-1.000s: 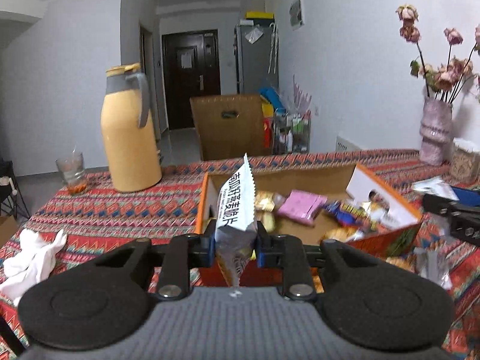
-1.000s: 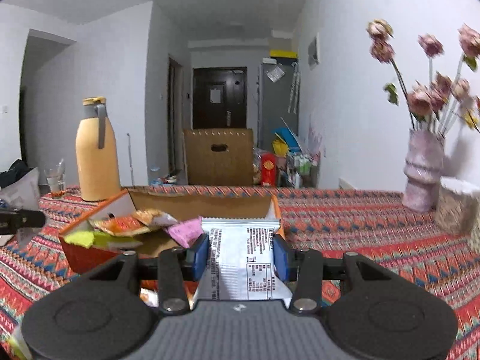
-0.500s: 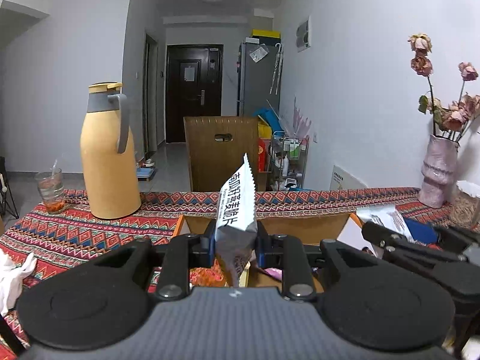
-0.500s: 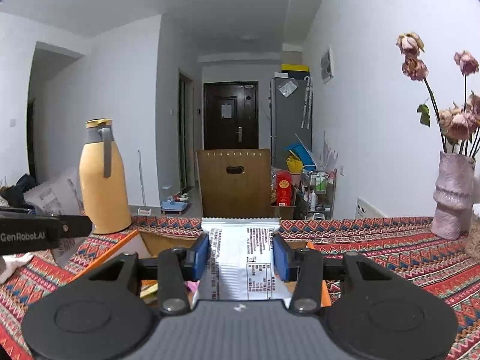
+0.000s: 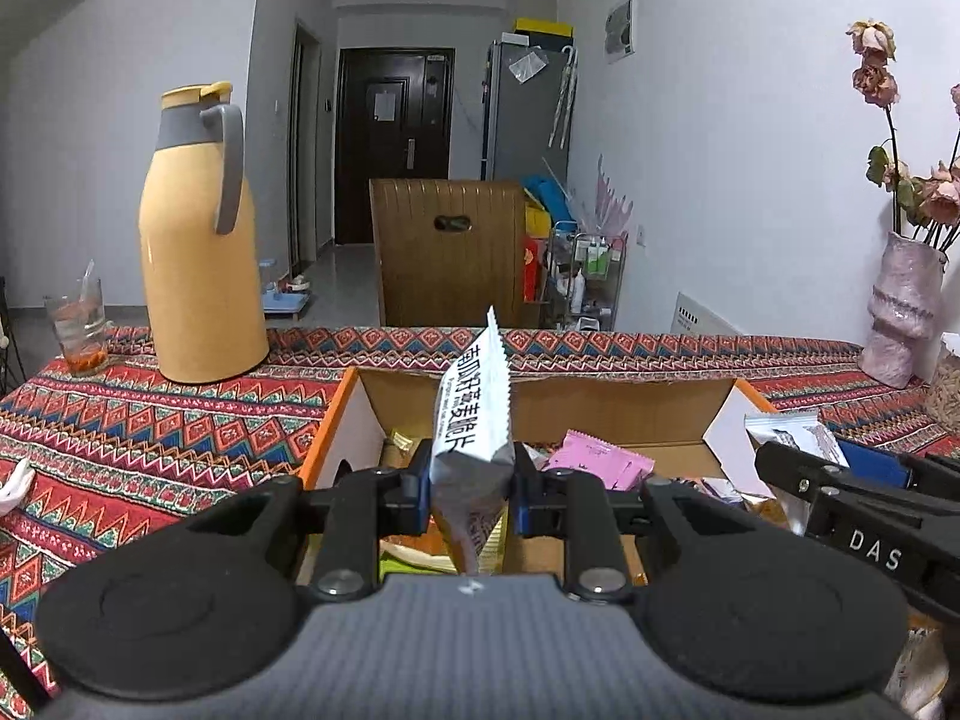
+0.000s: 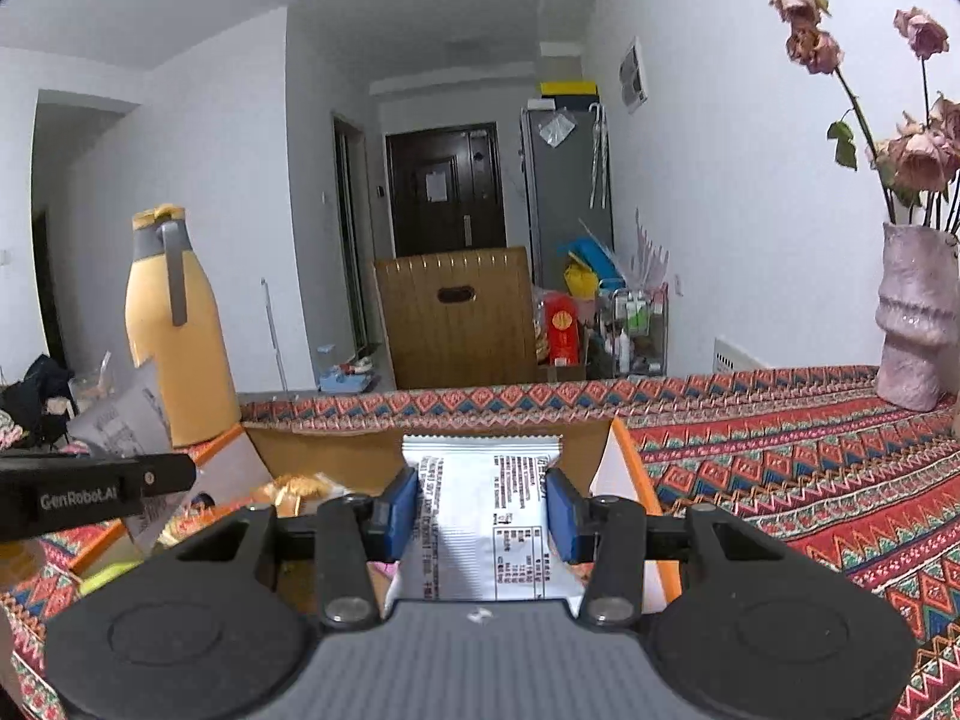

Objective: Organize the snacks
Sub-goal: 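Carry both packets over the box and open both tools to drop them, then move both open tools back toward the remaining snacks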

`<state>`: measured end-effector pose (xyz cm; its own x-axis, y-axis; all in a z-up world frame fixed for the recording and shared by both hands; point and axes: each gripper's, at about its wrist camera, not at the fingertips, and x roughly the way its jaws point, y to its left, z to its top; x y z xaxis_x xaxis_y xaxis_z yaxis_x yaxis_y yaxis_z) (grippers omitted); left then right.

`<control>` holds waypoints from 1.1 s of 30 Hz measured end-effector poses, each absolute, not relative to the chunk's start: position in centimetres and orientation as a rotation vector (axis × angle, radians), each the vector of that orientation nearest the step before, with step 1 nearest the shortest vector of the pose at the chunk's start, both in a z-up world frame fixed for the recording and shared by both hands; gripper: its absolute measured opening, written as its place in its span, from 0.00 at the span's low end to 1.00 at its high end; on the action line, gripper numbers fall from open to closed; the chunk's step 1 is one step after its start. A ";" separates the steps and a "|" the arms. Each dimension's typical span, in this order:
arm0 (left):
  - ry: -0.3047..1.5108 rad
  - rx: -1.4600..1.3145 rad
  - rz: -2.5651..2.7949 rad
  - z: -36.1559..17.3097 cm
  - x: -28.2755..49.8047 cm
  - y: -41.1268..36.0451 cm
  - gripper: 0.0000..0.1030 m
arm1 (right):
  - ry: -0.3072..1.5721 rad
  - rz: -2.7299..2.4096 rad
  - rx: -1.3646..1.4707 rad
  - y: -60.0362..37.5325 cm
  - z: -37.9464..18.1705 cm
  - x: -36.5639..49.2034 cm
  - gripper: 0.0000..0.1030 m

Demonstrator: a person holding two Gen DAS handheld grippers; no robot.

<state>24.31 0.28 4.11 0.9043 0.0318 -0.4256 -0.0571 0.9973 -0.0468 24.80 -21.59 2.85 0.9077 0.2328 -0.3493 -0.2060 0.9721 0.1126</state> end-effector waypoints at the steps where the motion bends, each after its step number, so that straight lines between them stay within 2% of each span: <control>1: 0.439 -0.059 0.047 4.1 24.4 0.3 0.24 | 0.374 0.226 0.072 -21.5 2.7 24.9 0.43; 10: 0.429 -0.061 0.059 4.0 24.0 0.1 0.24 | 0.396 0.233 0.070 -21.3 2.1 24.9 0.43; 11: 0.427 -0.063 0.064 4.0 23.9 0.1 0.28 | 0.398 0.234 0.068 -21.2 2.1 24.9 0.44; 13: 0.422 -0.075 0.072 4.1 23.9 0.3 0.43 | 0.401 0.234 0.067 -21.1 2.0 25.0 0.44; 14: 0.417 -0.076 0.077 4.2 23.7 0.3 0.50 | 0.402 0.232 0.068 -21.2 2.0 25.0 0.47; 15: 0.410 -0.076 0.080 4.2 23.6 0.3 0.52 | 0.404 0.231 0.071 -21.3 2.0 25.0 0.51; 16: 0.408 -0.080 0.079 4.3 23.5 0.4 0.54 | 0.405 0.229 0.074 -21.3 2.0 25.0 0.59; 18: 0.397 -0.085 0.088 4.4 23.4 0.5 0.74 | 0.407 0.227 0.078 -21.5 2.0 25.0 0.68; 19: 0.388 -0.085 0.095 4.4 23.2 0.5 0.78 | 0.408 0.225 0.082 -21.5 2.0 25.0 0.77; 20: 0.381 -0.086 0.100 4.5 23.1 0.5 0.89 | 0.408 0.223 0.084 -21.6 2.1 24.9 0.87; 21: 0.376 -0.090 0.106 4.6 23.0 0.6 0.99 | 0.408 0.219 0.085 -21.7 2.0 24.8 0.92; 22: 0.370 -0.095 0.112 4.7 22.9 0.6 1.00 | 0.407 0.216 0.085 -21.8 2.0 24.8 1.00; 33: 0.368 -0.109 0.120 5.0 22.5 0.9 1.00 | 0.408 0.208 0.103 -22.1 2.1 24.5 1.00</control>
